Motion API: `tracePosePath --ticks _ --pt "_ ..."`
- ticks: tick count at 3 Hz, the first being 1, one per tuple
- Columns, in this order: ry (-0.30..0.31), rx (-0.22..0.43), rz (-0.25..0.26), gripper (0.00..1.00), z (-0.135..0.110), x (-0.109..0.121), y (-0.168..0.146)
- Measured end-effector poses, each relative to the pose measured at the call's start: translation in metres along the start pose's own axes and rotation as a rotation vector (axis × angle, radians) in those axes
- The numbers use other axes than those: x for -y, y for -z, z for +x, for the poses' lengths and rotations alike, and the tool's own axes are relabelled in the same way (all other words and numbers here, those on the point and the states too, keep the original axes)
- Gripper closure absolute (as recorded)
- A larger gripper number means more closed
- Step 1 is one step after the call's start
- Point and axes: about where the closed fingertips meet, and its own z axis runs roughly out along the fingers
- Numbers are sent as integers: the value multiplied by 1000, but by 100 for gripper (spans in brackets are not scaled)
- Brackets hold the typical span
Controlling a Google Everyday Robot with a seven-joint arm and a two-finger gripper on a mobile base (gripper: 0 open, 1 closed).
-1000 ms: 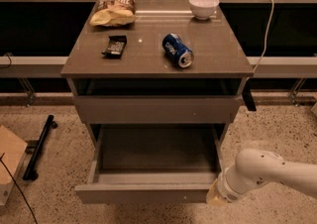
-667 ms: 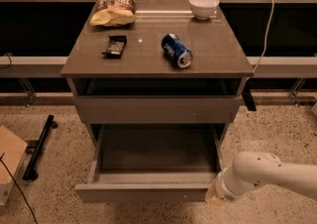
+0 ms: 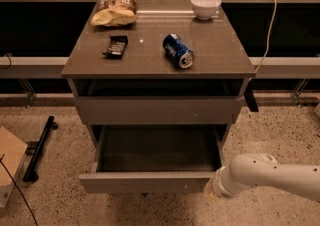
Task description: Close middle drawer
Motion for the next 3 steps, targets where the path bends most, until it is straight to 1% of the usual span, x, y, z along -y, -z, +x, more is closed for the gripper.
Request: tracePosePath --ticks 1,2,3 --pt "4 49 71 100 -13 35 -6" --pt "5 69 100 100 -18 49 -8" --pt "1 116 122 100 -27 75 -12"
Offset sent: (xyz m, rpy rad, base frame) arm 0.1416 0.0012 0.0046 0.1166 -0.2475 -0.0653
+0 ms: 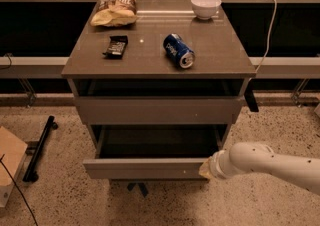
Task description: Close middle drawer
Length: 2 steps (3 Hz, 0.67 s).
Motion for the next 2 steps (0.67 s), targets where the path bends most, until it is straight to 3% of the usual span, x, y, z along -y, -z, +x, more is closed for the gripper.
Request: tracePosePath --ticks 1,2 --pt "4 17 33 100 -6 22 2" --pt "3 15 27 100 -6 18 1"
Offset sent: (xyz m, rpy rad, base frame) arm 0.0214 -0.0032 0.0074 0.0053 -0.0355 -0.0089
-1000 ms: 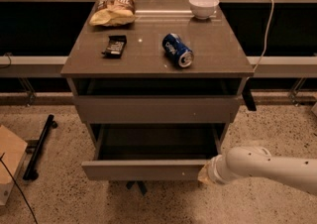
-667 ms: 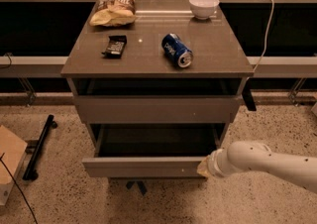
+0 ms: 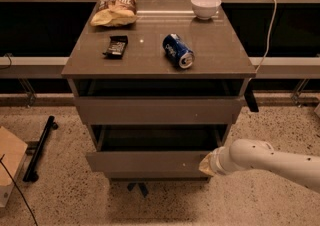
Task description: Close middle drawer
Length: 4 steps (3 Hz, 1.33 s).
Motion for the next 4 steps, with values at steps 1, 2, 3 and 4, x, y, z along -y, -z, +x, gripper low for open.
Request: tracePosePath --ticks 1,2,3,4 --pt "-15 32 43 97 1 14 -13" --pt "-27 59 77 73 2 36 -28" --pt "-54 90 107 50 3 57 -38" --pt "-52 89 103 20 1 56 -39"
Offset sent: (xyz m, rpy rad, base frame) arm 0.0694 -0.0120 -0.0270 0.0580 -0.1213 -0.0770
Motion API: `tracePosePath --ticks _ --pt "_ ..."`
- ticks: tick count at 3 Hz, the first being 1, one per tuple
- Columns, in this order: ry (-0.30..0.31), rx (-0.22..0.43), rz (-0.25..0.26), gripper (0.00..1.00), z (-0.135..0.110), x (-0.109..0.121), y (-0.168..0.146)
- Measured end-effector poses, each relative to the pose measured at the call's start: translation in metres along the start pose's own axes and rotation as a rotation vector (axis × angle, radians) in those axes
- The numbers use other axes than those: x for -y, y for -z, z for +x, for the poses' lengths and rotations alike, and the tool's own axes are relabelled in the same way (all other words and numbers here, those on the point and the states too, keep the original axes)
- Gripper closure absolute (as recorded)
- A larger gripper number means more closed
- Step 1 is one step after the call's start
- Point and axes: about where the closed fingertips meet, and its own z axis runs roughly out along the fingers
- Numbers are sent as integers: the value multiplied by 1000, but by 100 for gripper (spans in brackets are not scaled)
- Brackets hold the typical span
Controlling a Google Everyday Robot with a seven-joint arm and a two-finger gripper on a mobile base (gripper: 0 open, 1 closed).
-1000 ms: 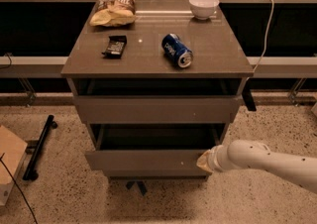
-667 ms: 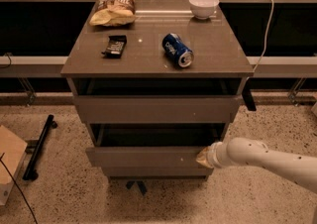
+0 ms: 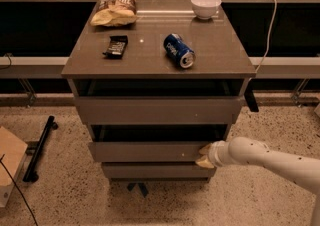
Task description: Close middle drawer
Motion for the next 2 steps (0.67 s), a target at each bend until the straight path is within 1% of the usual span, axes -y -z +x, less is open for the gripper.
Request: tracePosePath --ticks 1,2 --pt "0 1 -3 0 0 -1 -1" --pt "0 1 -3 0 0 -1 -2"
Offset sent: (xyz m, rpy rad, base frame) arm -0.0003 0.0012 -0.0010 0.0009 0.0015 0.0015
